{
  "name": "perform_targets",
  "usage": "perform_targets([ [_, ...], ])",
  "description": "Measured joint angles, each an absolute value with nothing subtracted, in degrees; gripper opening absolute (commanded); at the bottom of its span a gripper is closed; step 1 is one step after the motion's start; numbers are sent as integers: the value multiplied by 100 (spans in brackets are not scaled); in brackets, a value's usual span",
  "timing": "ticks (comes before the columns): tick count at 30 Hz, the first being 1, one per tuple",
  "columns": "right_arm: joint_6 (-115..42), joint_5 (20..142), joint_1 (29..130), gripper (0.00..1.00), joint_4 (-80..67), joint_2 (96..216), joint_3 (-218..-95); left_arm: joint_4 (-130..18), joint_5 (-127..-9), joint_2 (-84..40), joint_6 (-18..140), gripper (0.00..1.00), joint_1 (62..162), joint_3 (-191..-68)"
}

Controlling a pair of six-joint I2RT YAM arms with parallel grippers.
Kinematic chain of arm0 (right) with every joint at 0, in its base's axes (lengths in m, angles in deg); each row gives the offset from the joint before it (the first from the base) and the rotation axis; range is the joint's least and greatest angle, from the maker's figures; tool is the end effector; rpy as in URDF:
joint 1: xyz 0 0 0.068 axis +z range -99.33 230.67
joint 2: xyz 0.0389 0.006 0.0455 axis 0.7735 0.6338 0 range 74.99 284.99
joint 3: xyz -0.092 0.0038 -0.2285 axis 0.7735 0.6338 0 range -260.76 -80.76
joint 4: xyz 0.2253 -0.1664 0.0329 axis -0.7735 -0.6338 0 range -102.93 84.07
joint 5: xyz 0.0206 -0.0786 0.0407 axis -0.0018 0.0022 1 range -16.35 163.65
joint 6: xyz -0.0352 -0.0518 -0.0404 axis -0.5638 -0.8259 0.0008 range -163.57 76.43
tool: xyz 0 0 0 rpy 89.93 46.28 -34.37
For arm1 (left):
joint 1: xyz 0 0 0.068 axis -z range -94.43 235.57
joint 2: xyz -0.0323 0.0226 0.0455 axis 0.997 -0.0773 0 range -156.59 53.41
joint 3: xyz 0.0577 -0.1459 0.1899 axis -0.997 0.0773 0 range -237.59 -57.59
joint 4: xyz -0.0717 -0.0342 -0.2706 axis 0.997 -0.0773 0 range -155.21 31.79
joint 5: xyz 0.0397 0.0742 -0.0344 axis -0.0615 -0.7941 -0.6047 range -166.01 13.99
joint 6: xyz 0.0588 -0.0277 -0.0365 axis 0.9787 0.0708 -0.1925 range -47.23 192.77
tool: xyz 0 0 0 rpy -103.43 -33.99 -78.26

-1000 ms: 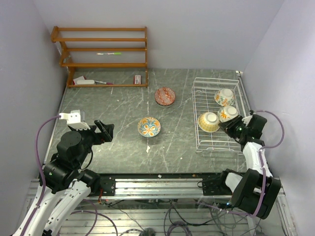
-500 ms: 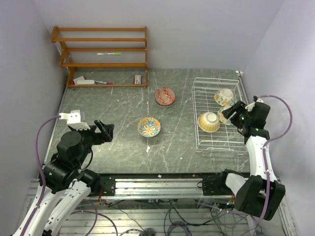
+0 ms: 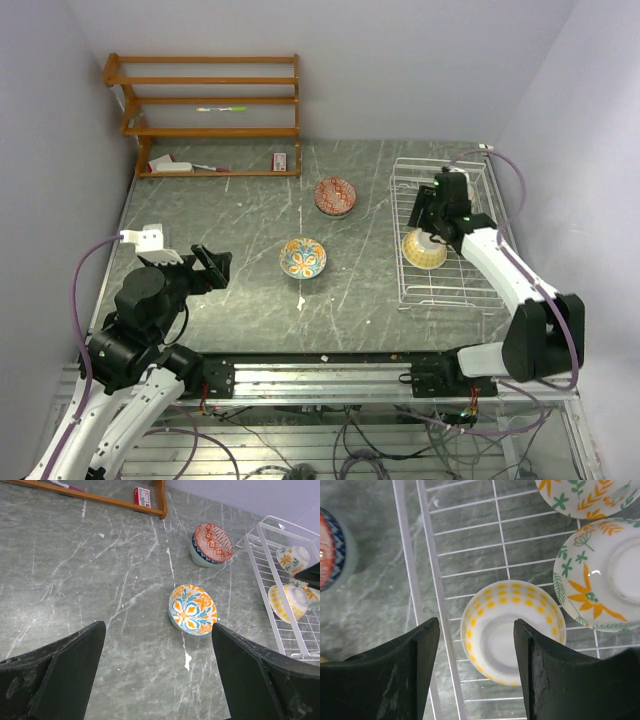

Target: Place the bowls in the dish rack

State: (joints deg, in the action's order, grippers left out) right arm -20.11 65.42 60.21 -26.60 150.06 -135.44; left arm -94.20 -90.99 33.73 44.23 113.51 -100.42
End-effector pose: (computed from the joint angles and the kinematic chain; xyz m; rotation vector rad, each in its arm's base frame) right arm 0.3295 0.0464 0.2161 0.3504 2.2551 0.1375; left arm 0.1404 -0.0560 0.3234 -0.1985 1.8011 -0.4715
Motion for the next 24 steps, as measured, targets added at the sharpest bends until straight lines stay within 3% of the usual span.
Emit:
perform_targets([
  [7, -2216, 5493, 6710, 61, -2806, 15902, -13911, -9422, -9102, 3392, 4426, 98, 11353, -10042],
  [24, -2271, 4665, 6839, 60, -3119, 15738, -13603, -9422, -9099, 3392, 4426, 98, 11353, -10042],
])
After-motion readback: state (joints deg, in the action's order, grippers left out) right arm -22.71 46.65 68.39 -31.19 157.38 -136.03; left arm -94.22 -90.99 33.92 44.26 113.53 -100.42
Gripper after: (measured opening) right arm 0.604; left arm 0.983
